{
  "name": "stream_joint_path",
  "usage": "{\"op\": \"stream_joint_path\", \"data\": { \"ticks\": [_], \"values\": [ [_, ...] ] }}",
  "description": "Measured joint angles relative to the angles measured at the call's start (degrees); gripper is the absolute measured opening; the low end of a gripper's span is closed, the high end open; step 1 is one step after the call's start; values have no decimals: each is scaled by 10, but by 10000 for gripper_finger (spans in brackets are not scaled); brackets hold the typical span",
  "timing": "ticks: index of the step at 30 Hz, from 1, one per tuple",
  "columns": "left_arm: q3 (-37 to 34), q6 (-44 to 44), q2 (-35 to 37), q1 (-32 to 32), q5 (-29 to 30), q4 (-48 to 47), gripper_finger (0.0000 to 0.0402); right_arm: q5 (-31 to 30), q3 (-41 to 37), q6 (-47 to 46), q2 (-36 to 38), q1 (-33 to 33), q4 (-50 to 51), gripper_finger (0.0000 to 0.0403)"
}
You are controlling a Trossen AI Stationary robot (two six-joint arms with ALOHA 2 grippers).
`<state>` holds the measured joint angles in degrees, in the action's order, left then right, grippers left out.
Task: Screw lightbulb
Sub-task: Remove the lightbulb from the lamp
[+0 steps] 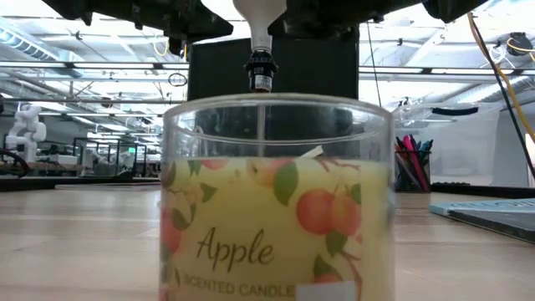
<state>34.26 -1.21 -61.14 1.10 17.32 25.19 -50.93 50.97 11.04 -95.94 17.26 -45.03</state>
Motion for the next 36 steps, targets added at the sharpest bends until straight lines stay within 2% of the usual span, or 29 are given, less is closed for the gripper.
{"op": "stream_joint_path", "data": {
  "ticks": [4, 11, 16, 19, 23, 28, 36],
  "values": [
    [0, 1, 0, 0, -1, -2, 30, -2, 1, -1, -1, 1, -12, 67],
    [0, 2, 0, 0, -1, -2, 30, -13, 1, -46, -2, -21, -36, 199],
    [0, 0, 0, 0, -1, -2, 30, 42, 1, -81, -2, -50, -28, 249],
    [0, 0, 0, 0, -1, -2, 30, 71, 1, -85, -2, -62, -38, 254],
    [0, -1, 0, 0, -1, -2, 30, 80, 2, -79, -2, -75, -40, 247],
    [0, -4, 0, 0, -1, -2, 30, 120, 21, -57, -2, -94, -37, 228],
    [0, -13, 0, 0, -19, -3, 30, 143, 29, -43, -2, -113, -25, 184]
  ]
}}
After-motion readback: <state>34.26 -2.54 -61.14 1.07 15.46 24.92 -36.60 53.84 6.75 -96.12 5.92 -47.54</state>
